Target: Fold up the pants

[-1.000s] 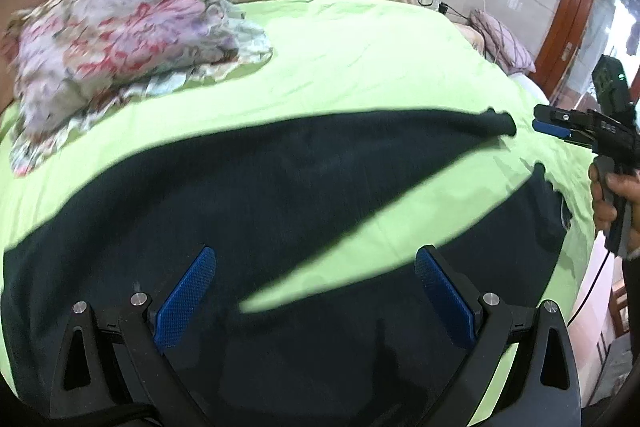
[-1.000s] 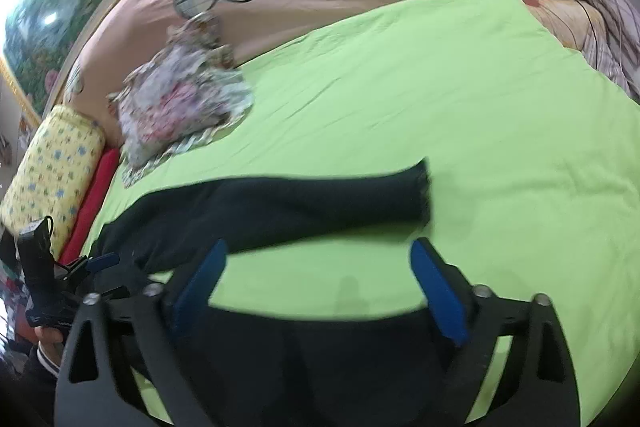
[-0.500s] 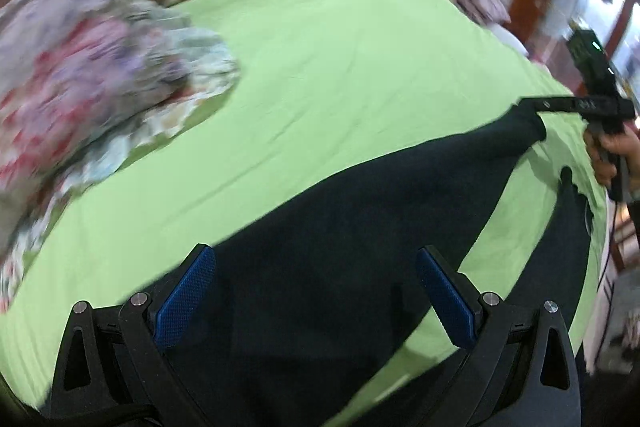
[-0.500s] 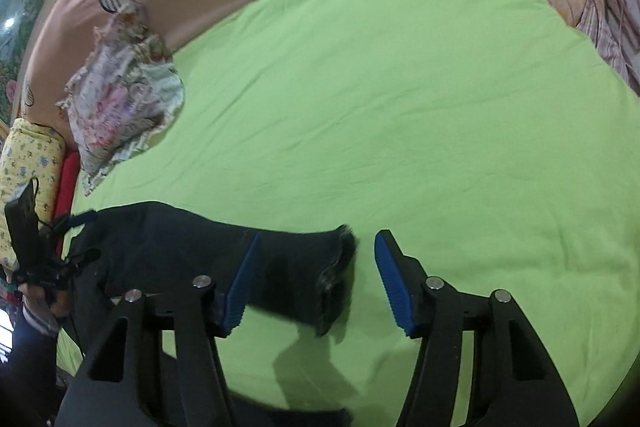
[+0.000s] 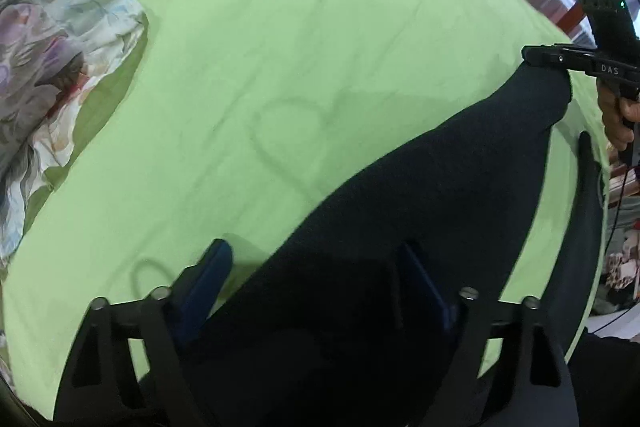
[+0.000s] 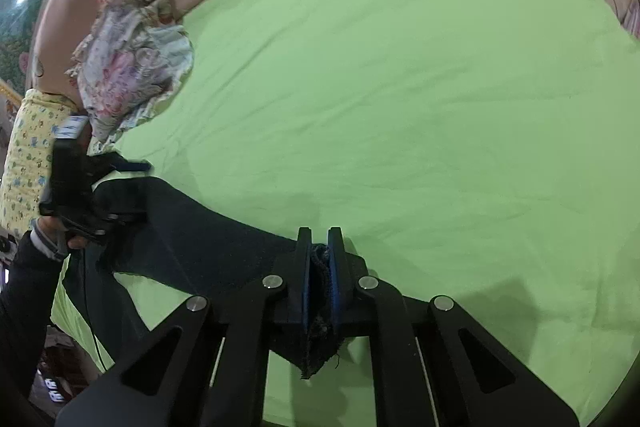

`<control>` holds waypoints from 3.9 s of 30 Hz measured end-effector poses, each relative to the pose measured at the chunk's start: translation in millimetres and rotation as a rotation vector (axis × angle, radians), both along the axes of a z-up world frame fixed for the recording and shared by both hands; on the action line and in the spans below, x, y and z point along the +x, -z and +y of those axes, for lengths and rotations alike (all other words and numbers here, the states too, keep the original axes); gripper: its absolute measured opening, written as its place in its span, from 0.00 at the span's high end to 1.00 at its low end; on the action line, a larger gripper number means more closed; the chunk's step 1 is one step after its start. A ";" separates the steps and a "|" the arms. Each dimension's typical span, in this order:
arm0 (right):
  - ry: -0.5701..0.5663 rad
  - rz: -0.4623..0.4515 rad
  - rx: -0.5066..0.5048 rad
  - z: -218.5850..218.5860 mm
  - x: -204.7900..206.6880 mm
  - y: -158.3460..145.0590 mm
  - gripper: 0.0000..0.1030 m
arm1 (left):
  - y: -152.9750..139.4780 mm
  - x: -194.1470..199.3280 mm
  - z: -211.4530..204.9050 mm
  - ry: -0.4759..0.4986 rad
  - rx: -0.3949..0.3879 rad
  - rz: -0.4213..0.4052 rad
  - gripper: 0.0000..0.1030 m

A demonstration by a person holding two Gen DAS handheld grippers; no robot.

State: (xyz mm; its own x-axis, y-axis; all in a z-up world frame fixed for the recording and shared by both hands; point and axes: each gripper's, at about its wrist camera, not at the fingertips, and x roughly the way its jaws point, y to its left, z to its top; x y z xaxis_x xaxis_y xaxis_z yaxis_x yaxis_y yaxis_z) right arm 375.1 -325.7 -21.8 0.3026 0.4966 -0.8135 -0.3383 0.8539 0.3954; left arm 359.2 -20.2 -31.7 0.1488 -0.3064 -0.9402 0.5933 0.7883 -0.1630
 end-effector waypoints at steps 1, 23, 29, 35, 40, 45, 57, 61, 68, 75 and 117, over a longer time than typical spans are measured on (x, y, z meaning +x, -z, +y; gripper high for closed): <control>-0.002 -0.024 0.009 -0.5 -2.6 -5.5 0.93 | -2.5 -3.1 0.5 0.010 -0.025 0.007 0.52; -0.128 -0.264 0.140 -22.6 -80.9 -55.2 0.93 | -74.1 -165.4 15.1 -0.089 -0.217 -0.116 0.95; -0.173 -0.287 0.142 -39.5 -108.8 -50.1 0.93 | -70.7 -208.5 2.0 -0.097 -0.243 -0.127 0.95; -0.210 -0.299 0.127 -50.4 -138.5 -42.0 0.93 | -62.0 -240.8 -10.5 -0.089 -0.234 -0.139 0.95; -0.206 -0.294 0.124 -58.9 -156.4 -34.3 0.93 | -59.6 -261.7 -8.0 -0.095 -0.251 -0.168 0.95; -0.212 -0.294 0.119 -61.2 -172.0 -31.2 0.93 | -60.9 -272.2 -6.0 -0.107 -0.277 -0.187 0.95; -0.179 -0.278 -0.018 -55.3 -191.6 -1.1 0.93 | -21.4 -280.4 -29.9 -0.081 -0.160 -0.186 0.77; -0.150 -0.245 -0.024 -59.7 -198.3 0.6 0.74 | -28.0 -287.4 -32.0 -0.076 -0.188 -0.206 0.55; -0.026 -0.350 0.033 -67.4 -224.6 -30.6 0.56 | -35.7 -294.9 -12.4 -0.139 -0.245 -0.208 0.51; -0.101 -0.354 0.157 -11.4 -232.1 -40.5 0.55 | -44.7 -301.3 32.5 -0.263 -0.288 -0.236 0.49; -0.537 -0.093 0.266 283.9 -220.4 0.9 0.55 | -78.8 -212.3 367.3 -0.700 -0.323 -0.221 0.21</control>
State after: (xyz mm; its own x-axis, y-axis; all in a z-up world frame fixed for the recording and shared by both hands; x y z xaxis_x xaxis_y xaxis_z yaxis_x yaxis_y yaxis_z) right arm 154.7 -41.8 -22.7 0.0171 0.7826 -0.6222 -0.7382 0.4297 0.5201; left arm 146.9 347.1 47.1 0.5798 -0.3248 -0.7472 0.0237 0.9235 -0.3830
